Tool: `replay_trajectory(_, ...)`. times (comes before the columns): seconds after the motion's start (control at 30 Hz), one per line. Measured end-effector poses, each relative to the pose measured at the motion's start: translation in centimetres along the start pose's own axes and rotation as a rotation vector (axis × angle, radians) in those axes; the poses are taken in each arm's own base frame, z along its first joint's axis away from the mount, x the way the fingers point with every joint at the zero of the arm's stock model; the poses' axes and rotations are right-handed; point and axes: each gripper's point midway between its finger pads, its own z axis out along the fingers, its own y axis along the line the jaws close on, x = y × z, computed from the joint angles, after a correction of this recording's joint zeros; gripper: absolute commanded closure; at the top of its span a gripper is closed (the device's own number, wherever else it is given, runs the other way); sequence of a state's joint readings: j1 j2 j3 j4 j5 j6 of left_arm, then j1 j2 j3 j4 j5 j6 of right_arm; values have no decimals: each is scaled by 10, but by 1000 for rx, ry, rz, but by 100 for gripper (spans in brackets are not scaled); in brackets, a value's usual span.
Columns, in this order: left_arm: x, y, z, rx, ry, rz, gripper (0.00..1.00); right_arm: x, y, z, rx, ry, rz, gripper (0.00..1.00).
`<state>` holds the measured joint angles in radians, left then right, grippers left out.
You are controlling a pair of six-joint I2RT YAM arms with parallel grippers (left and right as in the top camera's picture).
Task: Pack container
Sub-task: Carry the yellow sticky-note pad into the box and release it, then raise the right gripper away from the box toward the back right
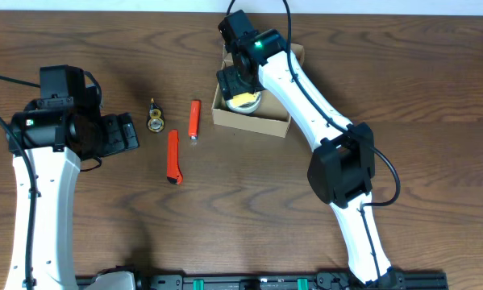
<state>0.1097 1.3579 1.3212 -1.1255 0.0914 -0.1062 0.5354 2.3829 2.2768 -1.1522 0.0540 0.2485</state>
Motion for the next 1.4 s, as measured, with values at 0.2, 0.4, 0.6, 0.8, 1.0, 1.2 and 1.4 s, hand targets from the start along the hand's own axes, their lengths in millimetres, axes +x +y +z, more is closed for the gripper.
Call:
replay_trajectory(0.2,0,0,0,0,0,0,4,-3,-2,-11,10,-4,-24,15)
replay_trajectory(0.4,0,0,0,0,0,0,5,-34,4,-69,-9,-126,-40,15)
replay_trajectory(0.6,0,0,0,0,0,0,5,-40,29,-132,-44,-223,-94,15)
replay_trajectory(0.8,0,0,0,0,0,0,4,-11,73,-147,-16,-204,-217,13)
replay_trajectory(1.0,-6,-1,0,4,-23,1,4,-6,77,-156,60,-230,-256,9)
replay_trajectory(1.2,-16,-4,-1,19,-65,-1,5,-29,-1,-213,165,-350,-116,7)
replay_trajectory(1.4,-17,-7,-1,36,-66,-36,4,-26,-181,-323,281,-548,253,6)
